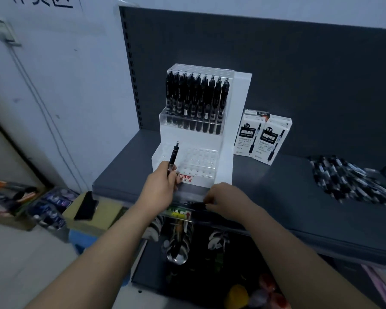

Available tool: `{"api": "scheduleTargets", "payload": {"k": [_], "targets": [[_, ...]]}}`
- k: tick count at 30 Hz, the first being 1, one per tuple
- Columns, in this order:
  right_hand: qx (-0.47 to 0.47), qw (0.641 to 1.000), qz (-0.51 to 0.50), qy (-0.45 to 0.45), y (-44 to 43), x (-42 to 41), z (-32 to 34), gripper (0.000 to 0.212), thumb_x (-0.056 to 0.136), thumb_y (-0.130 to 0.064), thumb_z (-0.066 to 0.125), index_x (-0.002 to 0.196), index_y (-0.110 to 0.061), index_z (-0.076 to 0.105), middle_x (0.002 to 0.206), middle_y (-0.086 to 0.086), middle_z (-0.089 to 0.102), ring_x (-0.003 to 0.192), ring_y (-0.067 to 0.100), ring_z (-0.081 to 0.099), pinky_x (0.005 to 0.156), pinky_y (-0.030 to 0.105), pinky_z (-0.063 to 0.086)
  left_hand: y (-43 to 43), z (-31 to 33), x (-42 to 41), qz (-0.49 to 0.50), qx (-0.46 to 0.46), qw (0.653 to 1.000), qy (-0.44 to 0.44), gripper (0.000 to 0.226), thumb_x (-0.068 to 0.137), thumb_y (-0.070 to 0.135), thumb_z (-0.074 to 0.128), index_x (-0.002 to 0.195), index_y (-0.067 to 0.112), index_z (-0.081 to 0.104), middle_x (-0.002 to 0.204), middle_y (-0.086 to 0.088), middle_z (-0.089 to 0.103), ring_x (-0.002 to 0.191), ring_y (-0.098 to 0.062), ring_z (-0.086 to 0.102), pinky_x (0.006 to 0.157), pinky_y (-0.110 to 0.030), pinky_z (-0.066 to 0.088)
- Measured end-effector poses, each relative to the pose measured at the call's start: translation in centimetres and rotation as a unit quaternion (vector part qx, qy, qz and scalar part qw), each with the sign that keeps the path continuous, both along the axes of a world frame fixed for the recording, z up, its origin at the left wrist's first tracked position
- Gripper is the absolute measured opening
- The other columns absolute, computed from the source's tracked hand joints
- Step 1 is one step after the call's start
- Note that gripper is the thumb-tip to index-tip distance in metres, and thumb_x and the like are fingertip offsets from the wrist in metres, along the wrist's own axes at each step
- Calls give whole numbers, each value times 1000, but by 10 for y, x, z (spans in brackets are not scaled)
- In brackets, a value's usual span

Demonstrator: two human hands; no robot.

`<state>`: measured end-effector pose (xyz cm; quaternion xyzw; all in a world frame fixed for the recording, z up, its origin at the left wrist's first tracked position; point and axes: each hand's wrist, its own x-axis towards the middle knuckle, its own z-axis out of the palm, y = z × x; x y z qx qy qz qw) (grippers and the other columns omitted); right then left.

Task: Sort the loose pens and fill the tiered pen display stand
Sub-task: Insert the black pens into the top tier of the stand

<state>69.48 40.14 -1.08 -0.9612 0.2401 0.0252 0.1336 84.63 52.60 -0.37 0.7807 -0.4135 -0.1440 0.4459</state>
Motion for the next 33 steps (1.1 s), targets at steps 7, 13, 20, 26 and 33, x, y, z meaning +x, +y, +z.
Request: {"api": "scheduleTargets", "payload": {"k": [7,13,20,26,33], "targets": [[24,997,-43,-59,-4,6,7,6,90,-17,55,93,-16,60,97,4,63,86,24,57,76,34,49,10,9,8,43,-12,999,3,13,102,20,37,102,17,49,84,7,64,75,-13,62,56,-22,42],[147,941,-111,-283,-8,36,86,8,97,-15,52,104,-17,53,82,-5,53,62,8,53,49,14,41,2,31,42,62,-39,997,6,14,102,21,36,105,17,49,88,2,65,74,-15,63,60,-25,47],[115,894,-136,-412,-12,98,149,20,102,-28,42,107,-10,49,92,4,66,66,13,60,63,27,46,-13,63,98,36,-96,995,11,13,101,14,36,98,17,48,81,-2,64,67,-20,60,69,-36,50],[-27,901,-156,-404,-16,146,164,29,98,-22,44,77,-3,51,79,10,61,79,24,55,74,38,44,-28,84,147,-16,-106,994,24,12,101,12,37,100,14,49,80,-3,62,65,-20,58,69,-36,49],[-106,905,-226,-344,-7,176,160,17,93,-17,56,78,-10,52,70,-2,53,70,20,50,62,30,31,-38,89,181,-87,-101,990,39,14,102,16,36,104,15,50,85,-3,63,69,-15,57,69,-34,52]]}}
